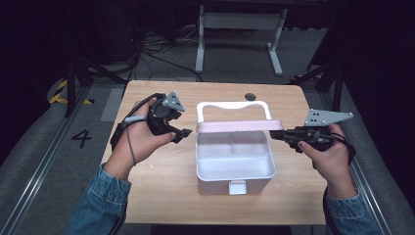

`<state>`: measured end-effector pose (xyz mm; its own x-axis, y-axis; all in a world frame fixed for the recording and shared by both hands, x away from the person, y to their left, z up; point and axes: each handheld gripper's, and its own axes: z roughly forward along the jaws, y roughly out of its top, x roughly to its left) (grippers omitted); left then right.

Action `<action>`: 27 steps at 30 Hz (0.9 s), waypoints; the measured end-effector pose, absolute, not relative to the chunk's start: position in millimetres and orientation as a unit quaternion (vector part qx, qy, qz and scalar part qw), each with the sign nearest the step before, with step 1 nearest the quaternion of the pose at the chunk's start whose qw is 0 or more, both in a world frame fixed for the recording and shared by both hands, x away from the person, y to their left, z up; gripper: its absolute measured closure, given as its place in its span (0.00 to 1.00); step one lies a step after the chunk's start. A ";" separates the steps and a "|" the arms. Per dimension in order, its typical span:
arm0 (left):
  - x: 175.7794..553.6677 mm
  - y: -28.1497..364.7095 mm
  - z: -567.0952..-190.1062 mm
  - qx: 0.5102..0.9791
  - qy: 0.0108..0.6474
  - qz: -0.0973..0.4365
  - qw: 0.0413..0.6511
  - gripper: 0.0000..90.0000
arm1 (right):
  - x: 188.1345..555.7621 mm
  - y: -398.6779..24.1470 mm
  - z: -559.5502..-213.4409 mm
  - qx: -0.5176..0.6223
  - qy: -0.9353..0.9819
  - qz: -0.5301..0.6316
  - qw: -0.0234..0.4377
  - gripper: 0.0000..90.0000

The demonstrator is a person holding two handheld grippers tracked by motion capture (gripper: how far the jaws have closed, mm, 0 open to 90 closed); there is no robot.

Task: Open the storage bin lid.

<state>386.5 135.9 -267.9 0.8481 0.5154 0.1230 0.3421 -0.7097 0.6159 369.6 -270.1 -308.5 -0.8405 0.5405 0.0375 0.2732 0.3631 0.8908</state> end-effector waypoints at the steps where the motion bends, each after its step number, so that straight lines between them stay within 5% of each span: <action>1: 385.5 136.5 -269.5 0.912 0.235 0.144 0.303 0.41 | 370.5 -270.2 -308.4 0.251 0.813 0.508 0.132 1.00; 18: 381.8 112.2 -278.6 0.883 0.193 0.178 0.389 0.37 | 382.4 -268.7 -303.4 0.261 0.804 0.516 0.137 1.00; 27: 384.9 102.8 -275.7 0.877 0.175 0.200 0.400 0.66 | 382.3 -269.2 -303.3 0.262 0.804 0.517 0.135 1.00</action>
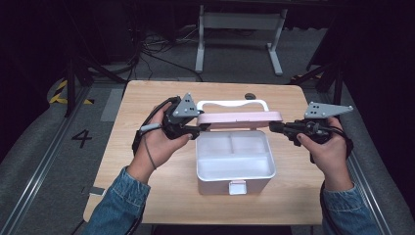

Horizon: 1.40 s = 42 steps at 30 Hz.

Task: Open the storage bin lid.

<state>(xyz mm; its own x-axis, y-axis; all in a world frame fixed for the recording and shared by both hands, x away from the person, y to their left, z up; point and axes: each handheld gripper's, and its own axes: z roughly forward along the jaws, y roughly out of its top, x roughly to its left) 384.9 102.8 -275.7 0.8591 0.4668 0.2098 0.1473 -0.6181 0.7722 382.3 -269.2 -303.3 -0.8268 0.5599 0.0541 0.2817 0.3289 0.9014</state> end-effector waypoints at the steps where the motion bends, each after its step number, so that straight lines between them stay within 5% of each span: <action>1: 386.0 103.6 -274.8 0.875 0.180 0.197 0.405 0.69 | 381.8 -269.5 -303.3 0.261 0.804 0.517 0.135 1.00; 16: 413.8 107.3 -267.5 0.860 0.218 0.173 0.428 0.78 | 362.4 -303.6 -306.4 0.292 0.795 0.515 0.134 0.84; 42: 467.0 104.9 -272.7 0.831 0.286 0.156 0.450 0.80 | 345.9 -345.2 -332.8 0.352 0.775 0.506 0.137 0.83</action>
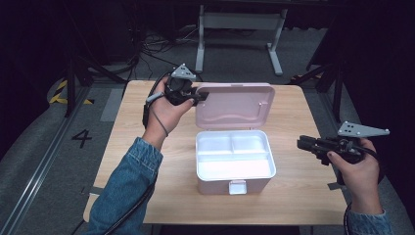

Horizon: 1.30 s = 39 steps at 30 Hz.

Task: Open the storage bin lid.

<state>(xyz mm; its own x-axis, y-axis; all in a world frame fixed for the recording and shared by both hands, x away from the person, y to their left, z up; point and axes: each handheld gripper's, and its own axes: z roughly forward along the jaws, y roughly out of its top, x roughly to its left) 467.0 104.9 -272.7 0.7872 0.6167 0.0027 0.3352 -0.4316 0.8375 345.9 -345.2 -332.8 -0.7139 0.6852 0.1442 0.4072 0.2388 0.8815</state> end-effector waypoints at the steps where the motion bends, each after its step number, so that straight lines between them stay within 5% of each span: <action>1: 470.1 105.0 -273.7 0.832 0.288 0.156 0.448 0.79 | 345.6 -346.1 -333.3 0.353 0.775 0.506 0.138 0.82; 39: 519.0 92.5 -324.3 0.821 0.366 0.123 0.421 0.66 | 344.1 -354.2 -337.5 0.358 0.772 0.506 0.140 0.78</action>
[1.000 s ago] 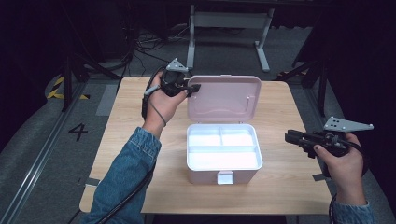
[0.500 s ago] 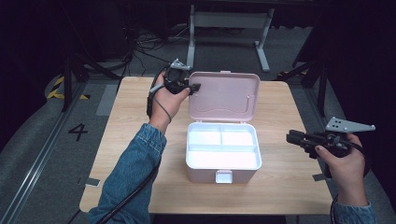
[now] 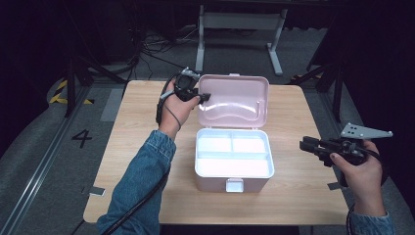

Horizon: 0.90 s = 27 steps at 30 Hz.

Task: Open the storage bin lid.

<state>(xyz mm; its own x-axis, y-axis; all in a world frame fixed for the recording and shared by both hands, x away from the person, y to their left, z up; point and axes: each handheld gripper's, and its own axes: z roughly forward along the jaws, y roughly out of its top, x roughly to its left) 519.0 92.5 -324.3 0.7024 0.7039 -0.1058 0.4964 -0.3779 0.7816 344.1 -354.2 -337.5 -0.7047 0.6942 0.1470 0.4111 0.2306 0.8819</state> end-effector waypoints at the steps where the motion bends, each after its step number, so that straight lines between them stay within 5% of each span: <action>1: 519.4 92.4 -325.6 0.821 0.367 0.121 0.420 0.66 | 343.6 -354.7 -337.6 0.361 0.770 0.507 0.139 0.78; 27: 530.9 98.0 -352.5 0.826 0.390 0.084 0.397 0.62 | 347.7 -356.5 -343.4 0.368 0.771 0.502 0.131 0.76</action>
